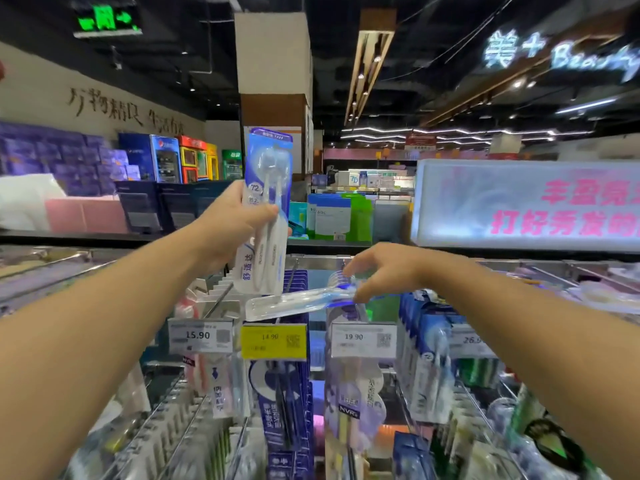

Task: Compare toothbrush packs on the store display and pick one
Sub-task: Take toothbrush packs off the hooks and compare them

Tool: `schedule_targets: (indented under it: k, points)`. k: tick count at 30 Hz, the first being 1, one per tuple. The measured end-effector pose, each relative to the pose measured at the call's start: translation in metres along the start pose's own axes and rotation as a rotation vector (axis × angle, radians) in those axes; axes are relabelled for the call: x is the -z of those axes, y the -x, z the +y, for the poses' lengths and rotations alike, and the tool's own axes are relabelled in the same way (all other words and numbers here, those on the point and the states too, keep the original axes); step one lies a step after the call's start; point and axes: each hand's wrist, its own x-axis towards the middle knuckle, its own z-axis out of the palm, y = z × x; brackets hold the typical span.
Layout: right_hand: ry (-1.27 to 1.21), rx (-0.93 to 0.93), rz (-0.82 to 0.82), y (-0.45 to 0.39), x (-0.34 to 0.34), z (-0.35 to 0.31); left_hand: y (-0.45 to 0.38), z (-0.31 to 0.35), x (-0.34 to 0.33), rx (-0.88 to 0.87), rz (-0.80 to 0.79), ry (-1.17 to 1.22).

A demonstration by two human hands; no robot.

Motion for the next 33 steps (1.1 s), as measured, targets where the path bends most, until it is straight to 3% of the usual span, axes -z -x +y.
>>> schedule_targets:
  k: [9,20,27,33]
  points:
    - [0.199,0.081,-0.007,-0.024,-0.024,-0.021,0.006,-0.006,-0.004,-0.038,0.017,-0.020]
    - [0.312,0.080,0.215,-0.039,-0.033,-0.022,0.007,-0.011,0.011,0.023,0.061,0.135]
    - [0.400,0.077,0.501,-0.019,0.003,0.002,0.003,-0.002,0.015,0.011,0.158,0.499]
    - [0.451,0.392,0.978,0.001,0.021,0.023,0.002,0.011,-0.007,0.161,0.064,0.387]
